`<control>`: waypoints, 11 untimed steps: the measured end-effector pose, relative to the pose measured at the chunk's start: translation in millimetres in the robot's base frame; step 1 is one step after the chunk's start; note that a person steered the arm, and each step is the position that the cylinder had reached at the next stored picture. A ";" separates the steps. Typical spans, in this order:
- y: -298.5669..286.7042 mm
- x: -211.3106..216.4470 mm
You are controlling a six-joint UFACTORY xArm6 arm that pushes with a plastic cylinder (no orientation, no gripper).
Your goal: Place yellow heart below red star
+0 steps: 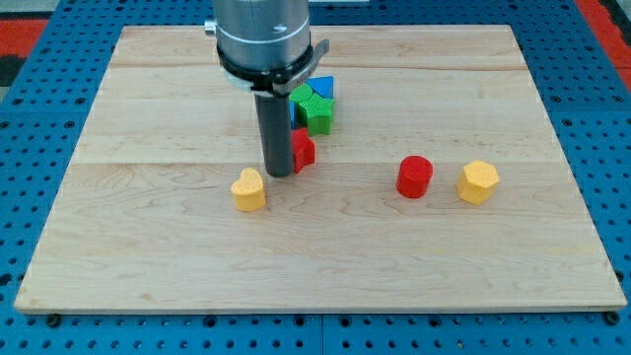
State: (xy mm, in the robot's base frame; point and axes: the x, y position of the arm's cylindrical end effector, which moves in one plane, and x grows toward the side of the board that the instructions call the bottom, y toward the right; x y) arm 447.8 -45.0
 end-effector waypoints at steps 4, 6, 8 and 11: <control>-39.9 12.6; -117.3 -0.4; -75.4 31.8; -49.4 79.6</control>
